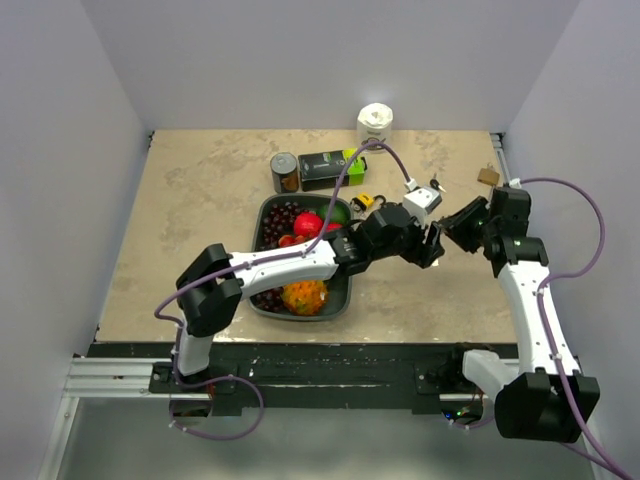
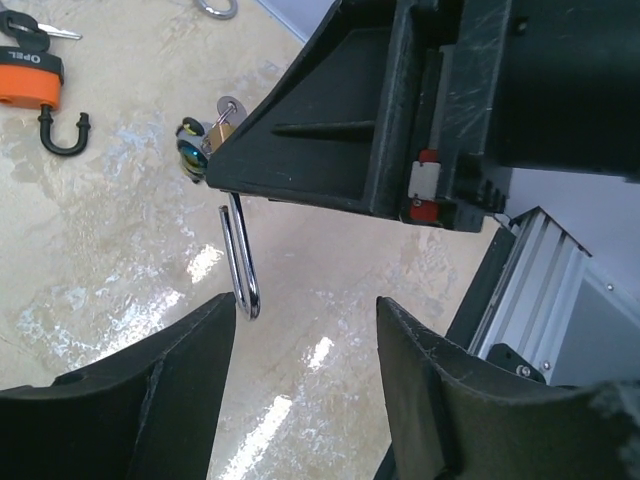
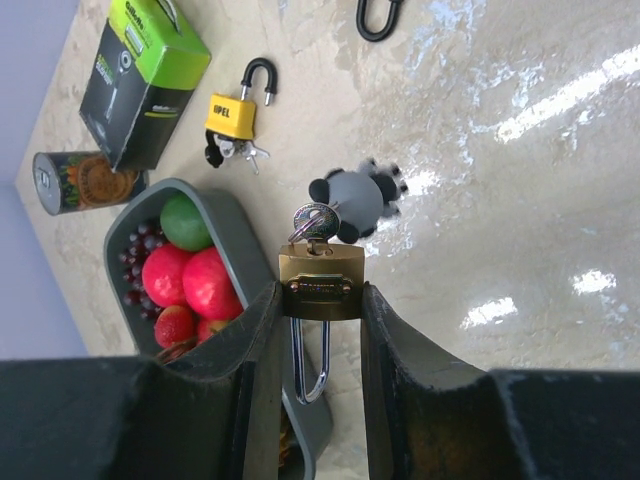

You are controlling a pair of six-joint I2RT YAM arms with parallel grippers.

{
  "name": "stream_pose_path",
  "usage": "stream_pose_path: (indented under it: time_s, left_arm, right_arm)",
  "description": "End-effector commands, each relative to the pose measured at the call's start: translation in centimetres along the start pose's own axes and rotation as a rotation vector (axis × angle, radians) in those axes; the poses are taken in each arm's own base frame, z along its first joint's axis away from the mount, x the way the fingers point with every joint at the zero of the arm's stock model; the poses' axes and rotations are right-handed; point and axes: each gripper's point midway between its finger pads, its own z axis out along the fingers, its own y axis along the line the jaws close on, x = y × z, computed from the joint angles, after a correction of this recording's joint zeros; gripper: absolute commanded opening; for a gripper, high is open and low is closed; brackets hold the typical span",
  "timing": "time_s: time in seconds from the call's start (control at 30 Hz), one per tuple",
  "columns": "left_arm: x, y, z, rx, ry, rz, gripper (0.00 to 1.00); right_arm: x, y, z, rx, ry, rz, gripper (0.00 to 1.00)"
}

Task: Lock with the key
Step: Pick up the lock from the center of the board, then lock the lock.

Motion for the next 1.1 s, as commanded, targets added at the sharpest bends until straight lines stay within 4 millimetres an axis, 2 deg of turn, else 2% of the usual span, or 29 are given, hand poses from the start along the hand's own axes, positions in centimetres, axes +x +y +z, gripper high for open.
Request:
stream_pose_path:
  time_s: [0.0, 0.13, 0.27, 0.4, 0.57, 0.9, 1.0, 1.07]
  left_arm:
    - [-1.0, 0.3, 1.3, -0.05, -0.046, 0.031, 0.61]
    - [-1.1, 0.7, 1.7, -0.08, -0.062, 0.051, 0.56]
    - [-1.3, 1.1, 2.2, -0.136, -0.078, 0.097, 0.46]
    - [-0.7, 1.2, 2.6, -0.151, -0.07, 0.103, 0.43]
    - [-0.1, 1.6, 2.9, -0.163, -0.061, 0.102, 0.33]
    - [0.1, 1.9, 3.2, -0.176, -0.057, 0.104, 0.34]
    - [0.0, 2.0, 3.2, -0.18, -0.058, 0.109, 0.25]
    - [0.0, 2.0, 3.2, -0.178, -0.06, 0.112, 0.14]
  right_arm:
    - [-0.6, 1.7, -1.6, -0.04, -0.034, 0.037, 0.0]
    - [-0.3, 1.6, -1.8, -0.028, -0.02, 0.04, 0.0]
    - [-0.1, 1.9, -1.9, -0.036, -0.009, 0.049, 0.0]
    - [-0.2, 1.9, -1.9, -0.036, -0.007, 0.051, 0.0]
    - [0.0, 2.0, -1.9, -0.035, -0.001, 0.052, 0.0]
    - [0.1, 2.2, -1.8, -0.042, 0.009, 0.057, 0.0]
    - [0.2, 2.3, -1.8, -0.047, 0.017, 0.056, 0.0]
    - [0.2, 2.5, -1.7, -0.055, 0.02, 0.057, 0.0]
